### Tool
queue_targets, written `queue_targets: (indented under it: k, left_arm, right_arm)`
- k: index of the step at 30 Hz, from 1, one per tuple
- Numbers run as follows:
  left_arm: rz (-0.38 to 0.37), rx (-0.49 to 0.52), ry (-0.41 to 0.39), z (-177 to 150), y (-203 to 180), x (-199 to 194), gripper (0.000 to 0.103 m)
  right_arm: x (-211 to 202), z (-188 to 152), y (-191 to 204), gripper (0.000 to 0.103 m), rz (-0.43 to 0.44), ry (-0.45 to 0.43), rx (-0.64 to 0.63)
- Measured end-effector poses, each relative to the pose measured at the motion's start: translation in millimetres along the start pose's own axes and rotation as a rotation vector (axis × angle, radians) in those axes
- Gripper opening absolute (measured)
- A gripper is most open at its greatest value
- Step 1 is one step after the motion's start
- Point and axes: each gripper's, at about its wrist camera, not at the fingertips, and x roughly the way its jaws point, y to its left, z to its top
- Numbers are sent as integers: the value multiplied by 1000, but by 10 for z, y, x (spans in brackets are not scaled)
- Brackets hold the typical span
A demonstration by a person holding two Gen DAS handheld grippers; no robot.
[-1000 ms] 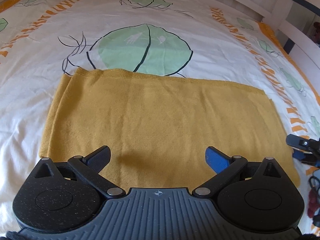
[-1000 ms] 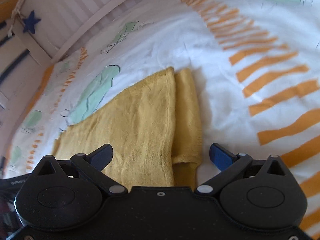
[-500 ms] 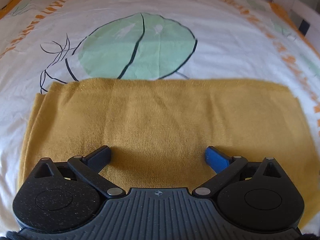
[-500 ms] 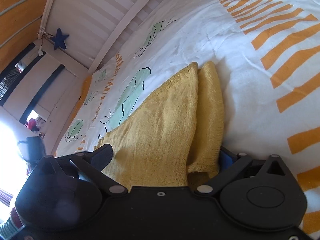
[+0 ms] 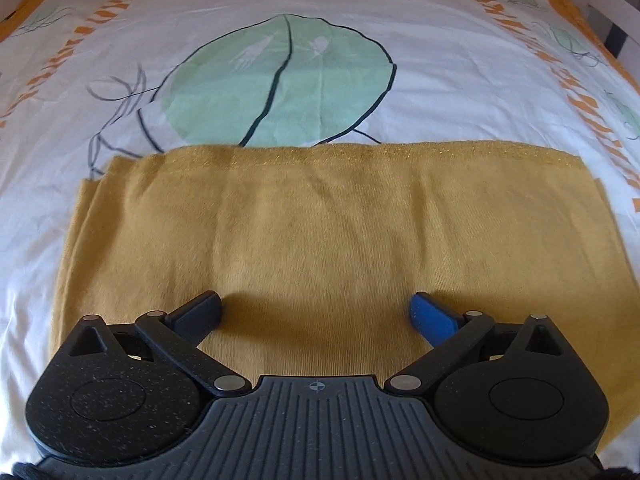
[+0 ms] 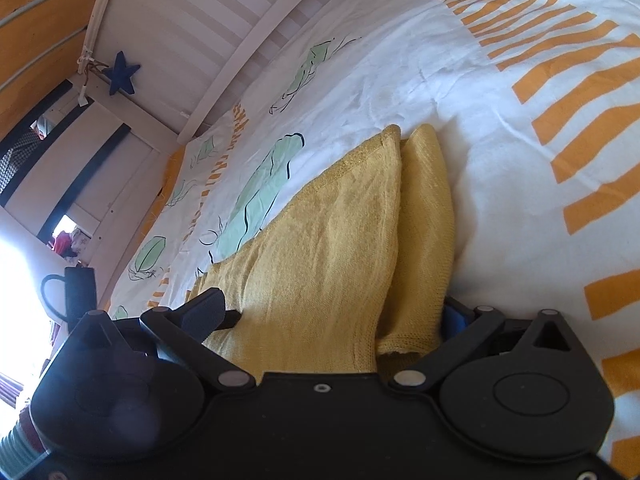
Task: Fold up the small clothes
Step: 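Move the right gripper to the folded sweater's side edge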
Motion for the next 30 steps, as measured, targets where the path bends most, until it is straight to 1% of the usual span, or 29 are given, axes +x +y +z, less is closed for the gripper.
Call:
queue_targets:
  k: [2, 4, 6, 10, 12, 15, 18, 21, 23, 25, 26, 28, 30]
  left_arm:
    - [-6, -7, -19, -122, -12, -115, 101]
    - [-34, -5, -16, -263, -19, -196, 101]
    - [-49, -1, -8, -417, -26, -245, 101]
    - [-57, 24, -7, -658, -35, -306, 101]
    - [-65, 15, -28, -739, -17, -315, 102]
    - [-66, 10, -62, -744, -21, -253, 103]
    - [-46, -17, -103, -748, -56, -232, 103]
    - [-46, 3, -104, -733, -75, -251, 102]
    - [-79, 12, -90, -704, -30, -268, 101]
    - [-121, -10, -84, -700, 102, -330, 99]
    - [-134, -26, -87, -694, 180, -366, 91]
    - [-139, -56, -89, -653, 351, -429, 89]
    - [-107, -89, -102, -627, 565, -502, 89]
  right_arm:
    - [-2, -1, -2, 103, 1, 0, -1]
    - [0, 1, -4, 103, 2, 2, -1]
    - [-2, 5, -11, 103, 6, 3, 3]
    - [-8, 24, -35, 103, 24, 12, 19]
    - [-13, 36, -51, 103, 34, 13, 34]
    - [-11, 38, -66, 103, 48, 8, 45]
    - [-5, 33, -67, 103, 62, 0, 42]
    - [-7, 27, -71, 103, 74, -13, 49]
    - [-8, 19, -66, 103, 73, -22, 50]
    - [-11, 8, -58, 103, 72, -25, 38]
    - [-11, 5, -54, 103, 71, -23, 31]
    - [-9, 10, -41, 102, 62, -21, 25]
    - [-16, 10, -36, 92, 37, -32, 39]
